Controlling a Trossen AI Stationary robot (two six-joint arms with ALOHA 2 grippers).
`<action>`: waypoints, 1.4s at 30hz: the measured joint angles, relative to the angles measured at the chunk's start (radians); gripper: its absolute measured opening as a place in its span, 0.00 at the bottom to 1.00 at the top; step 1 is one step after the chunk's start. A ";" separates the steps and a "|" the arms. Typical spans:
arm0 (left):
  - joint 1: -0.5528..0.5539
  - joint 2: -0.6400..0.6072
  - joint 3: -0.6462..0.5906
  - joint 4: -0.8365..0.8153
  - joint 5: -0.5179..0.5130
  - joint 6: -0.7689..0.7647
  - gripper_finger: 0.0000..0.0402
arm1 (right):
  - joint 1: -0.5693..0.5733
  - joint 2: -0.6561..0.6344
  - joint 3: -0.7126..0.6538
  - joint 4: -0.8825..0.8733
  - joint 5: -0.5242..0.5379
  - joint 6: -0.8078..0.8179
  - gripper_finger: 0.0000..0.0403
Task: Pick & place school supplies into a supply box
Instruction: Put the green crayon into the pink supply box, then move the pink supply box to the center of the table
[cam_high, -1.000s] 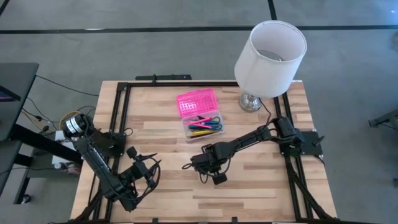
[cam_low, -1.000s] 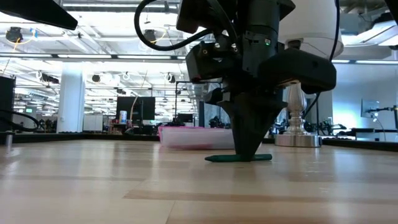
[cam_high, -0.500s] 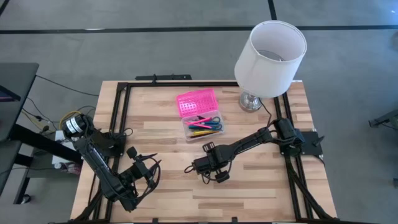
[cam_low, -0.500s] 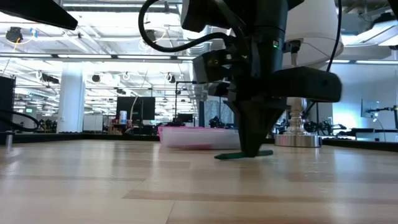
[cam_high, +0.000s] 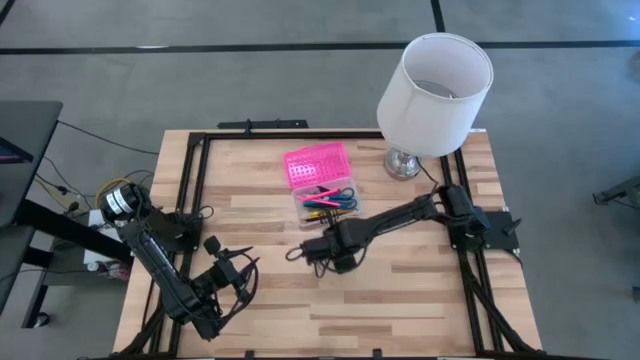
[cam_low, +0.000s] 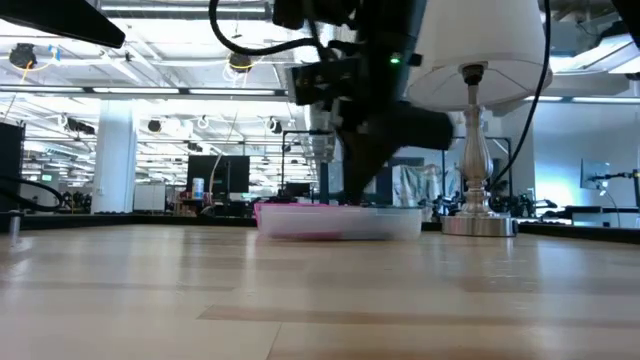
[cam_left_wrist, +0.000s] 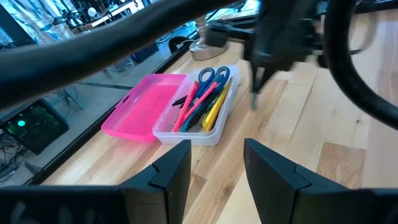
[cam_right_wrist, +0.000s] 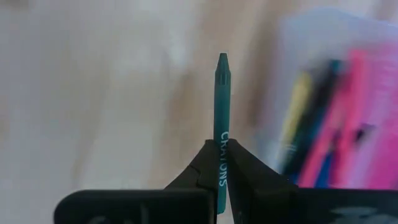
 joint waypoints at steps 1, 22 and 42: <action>0.000 0.000 0.000 0.000 0.000 0.000 0.36 | -0.014 0.000 0.005 0.001 0.021 0.000 0.00; 0.000 0.000 0.000 0.003 -0.001 0.006 0.36 | -0.197 0.002 0.008 0.039 0.092 -0.016 0.00; 0.000 0.000 0.000 0.008 -0.008 0.008 0.36 | -0.229 -0.005 0.007 0.027 0.115 0.082 0.35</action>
